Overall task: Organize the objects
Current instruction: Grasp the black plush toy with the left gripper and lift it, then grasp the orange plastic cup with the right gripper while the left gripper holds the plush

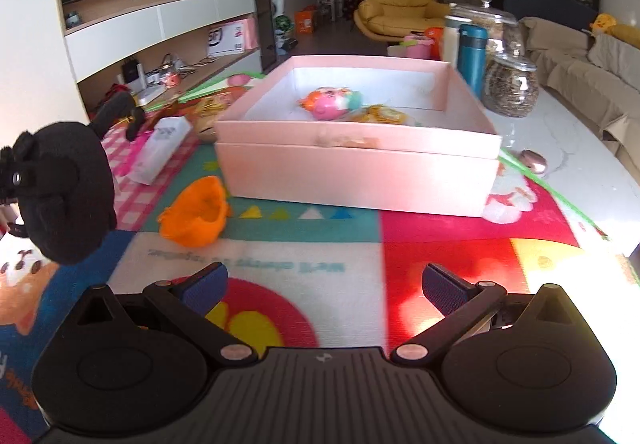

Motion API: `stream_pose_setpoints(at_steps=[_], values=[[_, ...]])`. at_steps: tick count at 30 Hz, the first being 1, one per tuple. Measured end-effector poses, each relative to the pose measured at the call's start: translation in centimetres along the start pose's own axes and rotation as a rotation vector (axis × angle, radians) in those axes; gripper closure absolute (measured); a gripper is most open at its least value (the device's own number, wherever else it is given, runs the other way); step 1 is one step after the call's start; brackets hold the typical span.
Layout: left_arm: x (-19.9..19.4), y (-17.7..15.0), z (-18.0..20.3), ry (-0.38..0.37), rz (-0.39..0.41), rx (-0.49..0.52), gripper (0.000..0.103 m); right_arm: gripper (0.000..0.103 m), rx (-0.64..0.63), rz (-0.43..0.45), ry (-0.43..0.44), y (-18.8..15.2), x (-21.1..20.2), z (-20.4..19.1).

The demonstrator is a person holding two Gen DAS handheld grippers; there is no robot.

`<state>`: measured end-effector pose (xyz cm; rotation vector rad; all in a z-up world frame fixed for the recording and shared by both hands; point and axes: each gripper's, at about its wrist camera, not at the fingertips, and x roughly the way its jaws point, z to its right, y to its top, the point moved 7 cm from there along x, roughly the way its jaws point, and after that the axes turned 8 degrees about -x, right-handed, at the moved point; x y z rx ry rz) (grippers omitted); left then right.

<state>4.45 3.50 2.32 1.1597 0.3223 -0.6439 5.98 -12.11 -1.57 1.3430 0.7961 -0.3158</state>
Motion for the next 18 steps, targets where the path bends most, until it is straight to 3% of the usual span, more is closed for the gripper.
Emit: stream_pose_setpoints(at_steps=[5, 8, 10, 15, 18], values=[[-1.4, -0.8, -1.6, 0.045, -0.017, -0.014, 0.038, 0.0, -0.055, -0.023, 0.05, 2.3, 2.7, -4.0], [-1.9, -0.8, -1.7, 0.038, -0.022, -0.02, 0.038, 0.025, -0.086, -0.043, 0.032, 3.5, 3.8, -5.4], [-2.1, -1.0, -1.4, 0.028, -0.028, -0.008, 0.038, 0.057, -0.077, -0.054, 0.029, 3.8, 3.8, -5.5], [-2.3, -1.9, 0.0, -0.012, -0.05, 0.025, 0.038, 0.074, -0.072, -0.041, -0.039, 3.0, 1.1, -3.3], [-2.1, -2.4, 1.2, -0.039, -0.06, 0.043, 0.038, 0.076, -0.085, -0.043, -0.082, 1.3, -1.3, -1.3]])
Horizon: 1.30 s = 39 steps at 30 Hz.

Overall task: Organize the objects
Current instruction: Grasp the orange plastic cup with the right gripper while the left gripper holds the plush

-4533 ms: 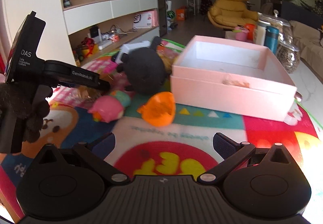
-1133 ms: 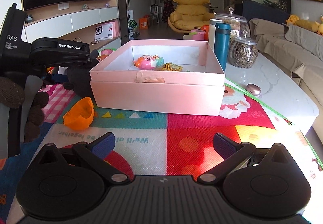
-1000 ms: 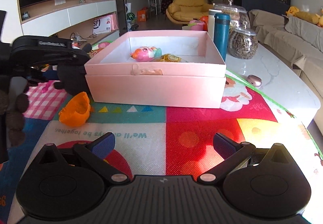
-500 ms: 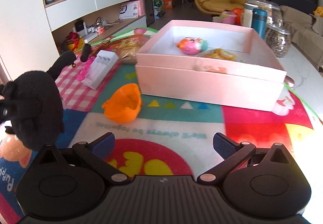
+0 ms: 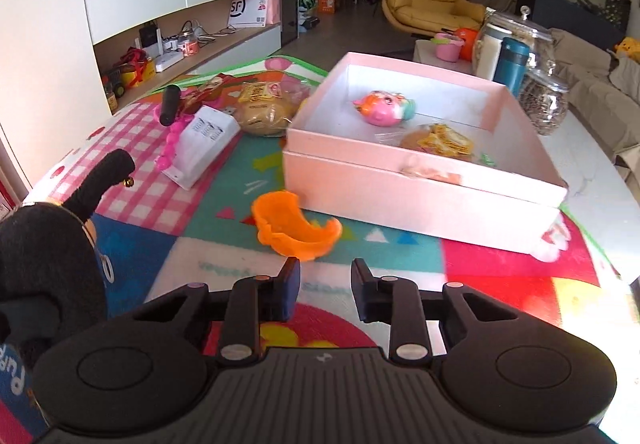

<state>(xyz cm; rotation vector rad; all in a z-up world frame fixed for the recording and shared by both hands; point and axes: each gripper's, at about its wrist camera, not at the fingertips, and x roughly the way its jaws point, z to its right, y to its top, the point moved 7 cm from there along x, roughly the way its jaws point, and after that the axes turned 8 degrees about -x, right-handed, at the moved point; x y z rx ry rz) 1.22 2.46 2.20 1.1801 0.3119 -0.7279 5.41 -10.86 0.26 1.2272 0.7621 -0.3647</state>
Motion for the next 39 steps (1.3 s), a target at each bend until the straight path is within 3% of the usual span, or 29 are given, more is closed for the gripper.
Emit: stream_pose_setpoints(at_steps=[6, 8, 10, 15, 21, 27, 29, 31, 39], values=[[1.0, -0.8, 1.4, -0.016, -0.023, 0.027, 0.038, 0.075, -0.054, 0.01, -0.065, -3.5, -3.3, 2.4], [1.2, -0.9, 1.5, -0.001, -0.027, 0.038, 0.038, 0.066, -0.083, 0.023, -0.108, -4.2, -3.7, 3.0], [1.2, -0.9, 1.4, 0.021, -0.024, 0.051, 0.038, 0.04, -0.085, 0.034, -0.122, -4.7, -3.9, 3.3], [1.0, -0.5, 0.5, 0.053, -0.011, 0.043, 0.038, 0.026, -0.022, 0.058, 0.041, -4.1, -3.5, 1.7], [0.6, -0.3, -0.8, 0.076, -0.006, 0.02, 0.038, 0.021, -0.005, 0.051, 0.068, -1.2, -0.2, -0.5], [0.5, -0.4, -1.5, 0.065, -0.013, -0.01, 0.038, 0.022, -0.005, 0.031, 0.088, 1.2, 3.4, -1.8], [0.4, -0.4, -1.4, 0.058, -0.012, -0.012, 0.038, 0.048, -0.024, 0.012, 0.091, 1.1, 3.8, -1.9], [0.3, -0.4, -1.3, 0.049, -0.01, -0.014, 0.038, 0.062, -0.026, 0.013, 0.095, 0.9, 3.3, -1.5], [0.6, -0.7, -0.3, 0.024, -0.022, -0.005, 0.038, 0.062, -0.095, -0.005, 0.095, -2.5, 0.1, 1.0]])
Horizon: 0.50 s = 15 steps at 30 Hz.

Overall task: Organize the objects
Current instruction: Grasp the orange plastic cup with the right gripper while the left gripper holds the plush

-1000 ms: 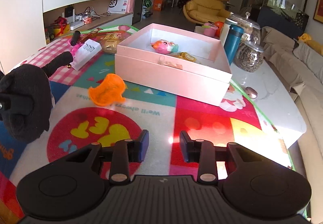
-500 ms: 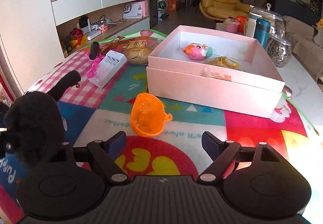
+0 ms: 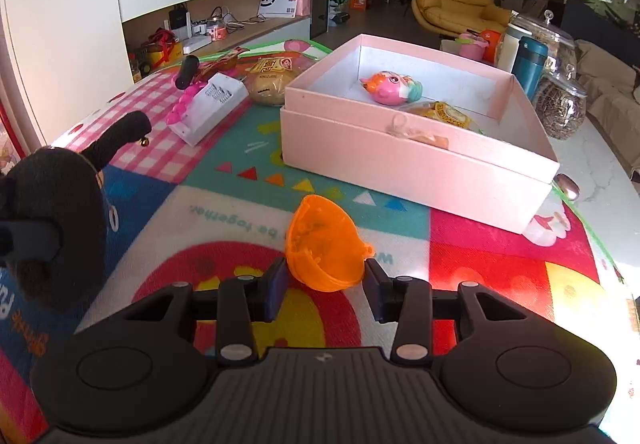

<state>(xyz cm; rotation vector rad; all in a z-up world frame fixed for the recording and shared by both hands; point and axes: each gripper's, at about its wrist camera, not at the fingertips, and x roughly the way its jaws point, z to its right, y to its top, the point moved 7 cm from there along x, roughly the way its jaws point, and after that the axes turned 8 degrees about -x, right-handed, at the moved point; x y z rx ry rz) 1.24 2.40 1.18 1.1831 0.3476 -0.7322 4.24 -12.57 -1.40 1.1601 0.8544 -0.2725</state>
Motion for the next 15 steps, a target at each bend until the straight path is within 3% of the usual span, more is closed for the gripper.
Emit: stream_pose_setpoints(at_steps=[2, 4, 11, 15], values=[[0.1, -0.2, 0.4, -0.006, -0.007, 0.004, 0.038, 0.058, -0.007, -0.004, -0.019, -0.8, -0.7, 0.7], [0.2, -0.3, 0.7, -0.009, -0.012, 0.01, 0.038, 0.041, -0.006, -0.003, -0.052, -1.5, -1.1, 1.6], [0.3, -0.4, 0.9, -0.003, -0.018, 0.021, 0.038, 0.035, 0.064, 0.0, -0.138, -2.9, -2.0, 4.6], [0.3, -0.4, 0.9, -0.003, -0.018, 0.02, 0.038, 0.024, 0.112, 0.007, -0.101, -3.3, -2.1, 4.6]])
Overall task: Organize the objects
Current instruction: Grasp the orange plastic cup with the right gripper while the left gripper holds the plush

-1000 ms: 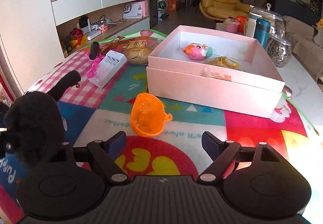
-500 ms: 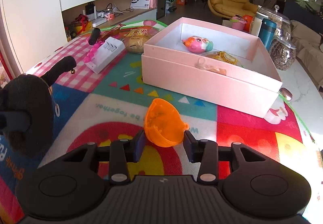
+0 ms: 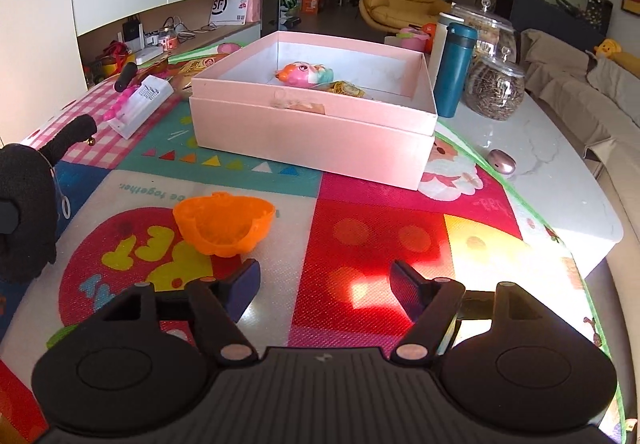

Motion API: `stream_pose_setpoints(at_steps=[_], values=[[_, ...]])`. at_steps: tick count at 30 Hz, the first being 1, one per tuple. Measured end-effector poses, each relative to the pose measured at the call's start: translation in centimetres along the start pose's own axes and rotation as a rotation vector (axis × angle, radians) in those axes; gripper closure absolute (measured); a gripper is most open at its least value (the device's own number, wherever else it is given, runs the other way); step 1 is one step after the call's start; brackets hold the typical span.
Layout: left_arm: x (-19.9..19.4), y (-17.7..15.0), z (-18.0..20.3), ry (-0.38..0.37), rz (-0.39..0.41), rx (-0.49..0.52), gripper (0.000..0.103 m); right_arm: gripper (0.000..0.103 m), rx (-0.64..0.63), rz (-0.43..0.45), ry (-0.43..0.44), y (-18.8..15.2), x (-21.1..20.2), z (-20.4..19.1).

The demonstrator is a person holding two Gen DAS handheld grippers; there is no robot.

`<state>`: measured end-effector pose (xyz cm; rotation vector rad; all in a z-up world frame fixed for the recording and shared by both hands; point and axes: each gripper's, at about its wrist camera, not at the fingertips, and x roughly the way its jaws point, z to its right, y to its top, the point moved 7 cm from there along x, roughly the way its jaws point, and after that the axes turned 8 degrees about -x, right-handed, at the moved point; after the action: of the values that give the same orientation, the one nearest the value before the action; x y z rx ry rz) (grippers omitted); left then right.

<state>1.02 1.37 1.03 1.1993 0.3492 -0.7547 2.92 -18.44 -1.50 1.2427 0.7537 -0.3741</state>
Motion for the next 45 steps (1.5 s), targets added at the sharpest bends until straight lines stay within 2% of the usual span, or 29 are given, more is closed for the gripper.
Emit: stream_pose_setpoints(at_steps=[10, 17, 23, 24, 25, 29, 30, 31, 34, 39, 41, 42, 43, 45], values=[[0.5, -0.5, 0.7, -0.014, -0.019, 0.011, 0.038, 0.022, 0.048, 0.008, 0.047, 1.1, 0.8, -1.7], [0.3, -0.4, 0.3, -0.005, -0.014, 0.002, 0.038, 0.022, -0.036, 0.037, 0.077, 3.5, 1.9, -6.0], [0.2, -0.4, -0.3, 0.002, -0.013, -0.012, 0.038, 0.024, -0.093, 0.044, 0.063, 4.8, 2.6, -8.2], [0.2, -0.4, -0.3, 0.002, -0.015, -0.013, 0.038, 0.031, -0.1, 0.044, 0.06, 4.9, 2.5, -8.3], [0.3, -0.5, -0.3, 0.001, -0.016, -0.013, 0.038, 0.043, -0.108, 0.042, 0.056, 4.9, 2.4, -8.4], [0.3, -0.6, -0.1, -0.004, -0.019, -0.007, 0.038, 0.067, -0.131, 0.048, 0.033, 5.0, 1.8, -8.3], [0.3, -0.6, 0.0, -0.004, -0.02, -0.005, 0.038, 0.077, -0.137, 0.046, 0.028, 4.9, 1.6, -8.3], [0.4, -0.6, 0.0, -0.003, -0.02, -0.003, 0.038, 0.081, -0.138, 0.046, 0.03, 4.9, 1.3, -8.1], [0.4, -0.7, 0.2, -0.001, -0.024, 0.004, 0.038, 0.084, -0.149, 0.053, 0.03, 4.5, 0.6, -7.6], [0.5, -0.8, 0.4, 0.003, -0.028, 0.008, 0.038, 0.082, -0.111, 0.078, 0.052, 3.2, -1.2, -5.5], [0.5, -0.8, 0.4, 0.004, -0.028, 0.009, 0.038, 0.066, -0.083, 0.101, 0.065, 2.4, -2.1, -4.3], [0.5, -0.8, 0.5, 0.0, -0.028, 0.009, 0.038, 0.048, -0.072, 0.116, 0.057, 2.1, -2.5, -3.7], [0.6, -0.8, 0.6, -0.005, -0.029, 0.007, 0.038, 0.037, -0.066, 0.127, 0.048, 1.8, -2.7, -3.2], [0.9, -0.8, 0.8, -0.015, -0.033, 0.008, 0.038, 0.036, -0.054, 0.116, 0.035, 1.6, -2.5, -2.4]])
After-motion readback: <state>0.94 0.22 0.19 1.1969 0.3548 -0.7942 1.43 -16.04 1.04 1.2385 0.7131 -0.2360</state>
